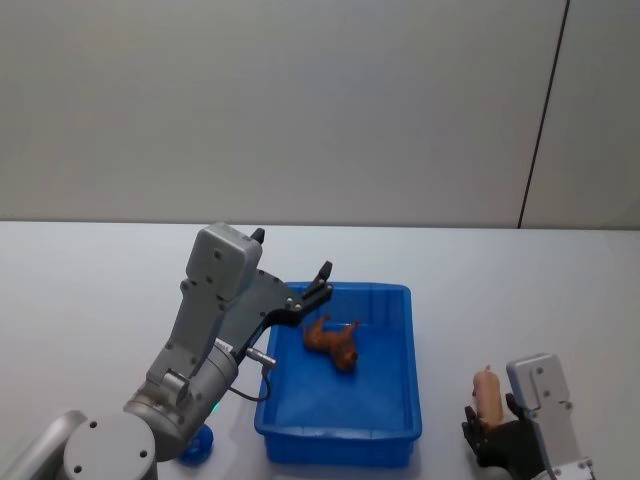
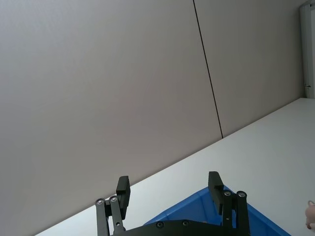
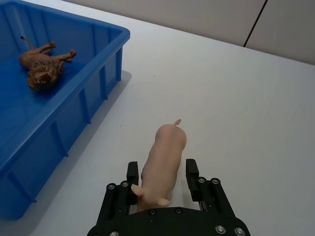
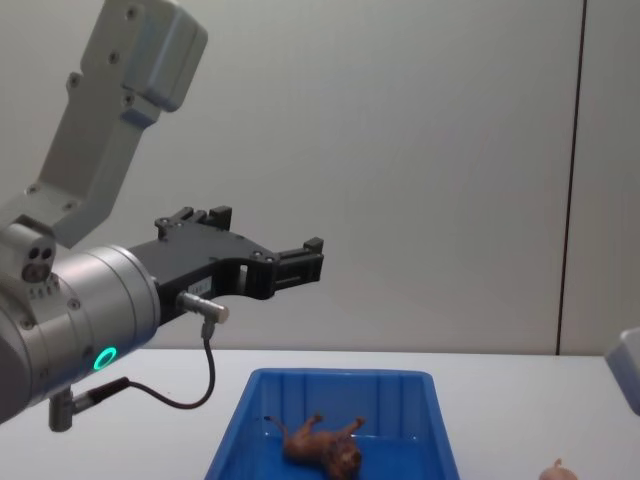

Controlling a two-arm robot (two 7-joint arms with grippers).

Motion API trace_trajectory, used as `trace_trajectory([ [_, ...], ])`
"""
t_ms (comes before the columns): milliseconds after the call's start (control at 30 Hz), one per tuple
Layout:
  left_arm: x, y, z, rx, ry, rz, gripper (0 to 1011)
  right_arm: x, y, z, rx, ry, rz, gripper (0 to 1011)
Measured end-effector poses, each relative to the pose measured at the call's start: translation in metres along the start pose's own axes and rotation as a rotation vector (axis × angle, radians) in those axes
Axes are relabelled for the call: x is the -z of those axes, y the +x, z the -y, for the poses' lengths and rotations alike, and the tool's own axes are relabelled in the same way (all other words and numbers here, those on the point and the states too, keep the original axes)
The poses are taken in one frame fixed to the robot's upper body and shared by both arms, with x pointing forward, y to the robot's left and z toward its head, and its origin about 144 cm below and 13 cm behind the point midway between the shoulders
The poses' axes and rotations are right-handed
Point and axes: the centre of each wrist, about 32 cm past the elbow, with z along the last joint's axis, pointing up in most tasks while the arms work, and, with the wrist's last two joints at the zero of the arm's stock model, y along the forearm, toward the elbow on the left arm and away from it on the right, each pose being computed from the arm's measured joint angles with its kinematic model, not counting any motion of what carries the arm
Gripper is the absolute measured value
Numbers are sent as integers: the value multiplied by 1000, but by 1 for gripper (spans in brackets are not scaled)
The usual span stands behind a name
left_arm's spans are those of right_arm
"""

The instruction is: Pick up the two dolls from the table and place them into the box.

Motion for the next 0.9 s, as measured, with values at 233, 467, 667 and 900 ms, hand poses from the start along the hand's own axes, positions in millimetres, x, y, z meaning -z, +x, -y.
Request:
trace_trajectory([
  [233,0,0,0,0,0,0,1001,0,0,-3,0,-10,-24,394],
  [467,0,0,0,0,0,0,1001,-2,0,-3,-7,18,-37,371],
  [667,0,0,0,0,0,0,1001,-8,0,-2,-15,72,-39,371],
  [900,0,0,0,0,0,0,1001,-19,1,0,-45,171,-35,371],
])
